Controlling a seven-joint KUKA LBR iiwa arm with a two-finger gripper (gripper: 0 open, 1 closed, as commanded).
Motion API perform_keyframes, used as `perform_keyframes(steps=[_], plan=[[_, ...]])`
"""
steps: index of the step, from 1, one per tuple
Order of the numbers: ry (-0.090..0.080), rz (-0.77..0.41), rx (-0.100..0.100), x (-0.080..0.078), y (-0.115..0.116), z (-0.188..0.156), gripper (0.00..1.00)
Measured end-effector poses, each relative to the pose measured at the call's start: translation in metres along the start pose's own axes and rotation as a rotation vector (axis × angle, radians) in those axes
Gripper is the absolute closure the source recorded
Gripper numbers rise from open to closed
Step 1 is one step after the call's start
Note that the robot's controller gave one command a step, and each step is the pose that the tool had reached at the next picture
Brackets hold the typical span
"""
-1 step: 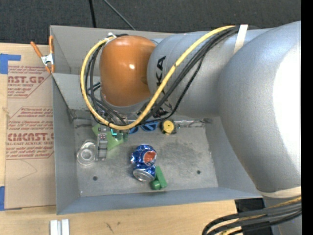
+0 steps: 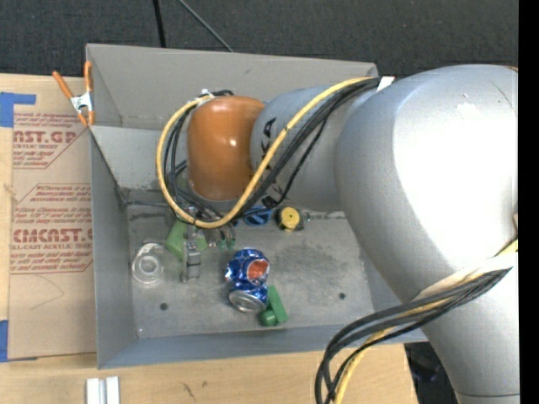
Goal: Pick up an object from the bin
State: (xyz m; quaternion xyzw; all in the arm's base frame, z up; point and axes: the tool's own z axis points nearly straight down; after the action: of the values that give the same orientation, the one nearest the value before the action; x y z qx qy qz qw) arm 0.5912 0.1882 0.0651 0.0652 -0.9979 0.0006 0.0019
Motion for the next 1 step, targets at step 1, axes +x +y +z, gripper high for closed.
perform_keyframes(steps=[1], plan=[[-0.005,-0.001,-0.003,-0.0011,0.0025,-0.0044,1.00]])
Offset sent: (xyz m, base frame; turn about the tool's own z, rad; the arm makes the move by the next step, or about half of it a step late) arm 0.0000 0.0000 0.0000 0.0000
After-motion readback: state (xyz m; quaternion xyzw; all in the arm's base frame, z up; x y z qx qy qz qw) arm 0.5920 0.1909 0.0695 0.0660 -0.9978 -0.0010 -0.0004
